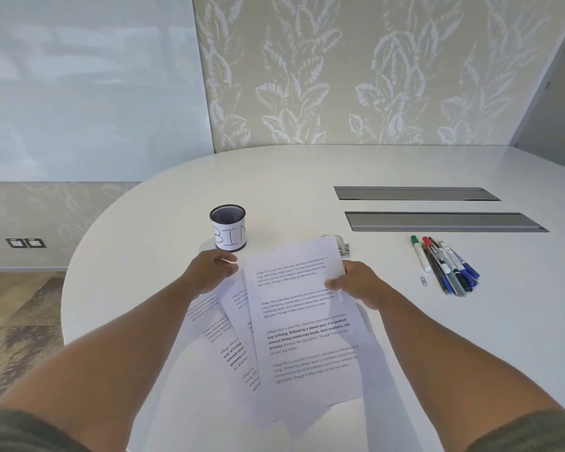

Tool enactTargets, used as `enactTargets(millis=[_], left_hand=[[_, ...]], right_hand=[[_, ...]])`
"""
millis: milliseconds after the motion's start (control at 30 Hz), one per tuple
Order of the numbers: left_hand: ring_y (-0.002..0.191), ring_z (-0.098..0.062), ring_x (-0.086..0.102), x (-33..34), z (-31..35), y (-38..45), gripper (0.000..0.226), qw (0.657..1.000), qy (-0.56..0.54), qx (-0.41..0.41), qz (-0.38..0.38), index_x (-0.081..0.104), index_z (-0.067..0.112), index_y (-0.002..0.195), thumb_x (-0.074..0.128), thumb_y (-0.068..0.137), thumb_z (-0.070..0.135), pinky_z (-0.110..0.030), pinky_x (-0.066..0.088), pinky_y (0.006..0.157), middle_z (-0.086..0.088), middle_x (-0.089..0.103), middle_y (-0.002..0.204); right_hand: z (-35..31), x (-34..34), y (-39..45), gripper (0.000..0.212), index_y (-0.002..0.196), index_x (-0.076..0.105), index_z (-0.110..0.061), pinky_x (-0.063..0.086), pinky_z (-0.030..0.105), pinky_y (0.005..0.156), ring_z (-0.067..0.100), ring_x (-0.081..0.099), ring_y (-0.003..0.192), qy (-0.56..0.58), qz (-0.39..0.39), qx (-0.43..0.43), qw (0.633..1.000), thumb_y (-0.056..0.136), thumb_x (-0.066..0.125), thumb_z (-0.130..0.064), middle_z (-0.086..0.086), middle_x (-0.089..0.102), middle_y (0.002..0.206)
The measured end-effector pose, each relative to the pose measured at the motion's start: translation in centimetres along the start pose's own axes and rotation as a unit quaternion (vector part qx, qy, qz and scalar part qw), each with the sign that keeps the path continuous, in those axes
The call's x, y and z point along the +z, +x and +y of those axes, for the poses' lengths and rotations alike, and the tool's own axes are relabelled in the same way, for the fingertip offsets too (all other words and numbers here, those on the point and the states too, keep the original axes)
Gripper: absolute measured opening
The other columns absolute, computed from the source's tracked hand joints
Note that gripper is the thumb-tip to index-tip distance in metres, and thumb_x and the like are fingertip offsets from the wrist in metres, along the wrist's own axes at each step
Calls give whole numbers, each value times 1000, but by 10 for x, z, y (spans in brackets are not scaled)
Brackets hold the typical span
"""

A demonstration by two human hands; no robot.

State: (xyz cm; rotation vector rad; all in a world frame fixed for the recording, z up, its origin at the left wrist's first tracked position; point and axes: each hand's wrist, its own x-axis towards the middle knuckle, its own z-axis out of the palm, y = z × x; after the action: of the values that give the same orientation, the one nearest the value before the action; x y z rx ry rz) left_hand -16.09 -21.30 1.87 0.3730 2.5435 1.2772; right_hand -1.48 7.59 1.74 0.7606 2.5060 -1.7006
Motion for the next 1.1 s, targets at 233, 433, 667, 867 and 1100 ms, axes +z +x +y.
enactTargets(millis=[233, 433, 667, 867, 1100], left_hand=[[132, -28, 41, -30, -33, -14, 79, 968, 193, -148, 70, 50, 20, 135, 76, 73, 60, -39, 42, 105, -8, 48, 137], [135, -29, 31, -41, -37, -36, 118, 917, 320, -238, 21, 35, 5, 145, 70, 61, 79, -32, 32, 104, -10, 39, 140], [133, -29, 30, -42, -47, -44, 86, 929, 294, -223, -19, 53, 16, 140, 73, 72, 65, -31, 32, 95, -9, 38, 137], [80, -21, 53, -38, -58, -38, 19, 988, 80, -134, -19, 64, 15, 86, 81, 79, 20, -24, 40, 74, -3, 59, 91], [86, -17, 61, -22, -36, -34, 11, 984, -166, -68, 6, 73, 14, 101, 71, 91, 15, -24, 53, 81, -7, 70, 96]], right_hand=[[-3, 7, 6, 25, 105, 73, -6, 53, 39, 92, 31, 67, 102, -14, 46, 6, 999, 80, 71, -1, 13, 72, 109], [-7, 16, 7, 22, 93, 74, 1, 49, 32, 73, 25, 61, 76, -16, 45, 21, 999, 70, 74, 2, 16, 69, 90], [-7, 22, 8, 25, 101, 71, 5, 51, 35, 78, 30, 65, 87, -35, 46, 39, 998, 76, 67, 4, 17, 67, 96], [-6, 22, 6, 30, 112, 66, 0, 52, 46, 96, 36, 65, 105, 6, 59, 52, 997, 81, 66, 1, 18, 68, 114], [-5, 14, 2, 27, 109, 69, -2, 51, 45, 97, 36, 66, 106, 83, 34, 28, 996, 82, 69, 1, 21, 69, 116]])
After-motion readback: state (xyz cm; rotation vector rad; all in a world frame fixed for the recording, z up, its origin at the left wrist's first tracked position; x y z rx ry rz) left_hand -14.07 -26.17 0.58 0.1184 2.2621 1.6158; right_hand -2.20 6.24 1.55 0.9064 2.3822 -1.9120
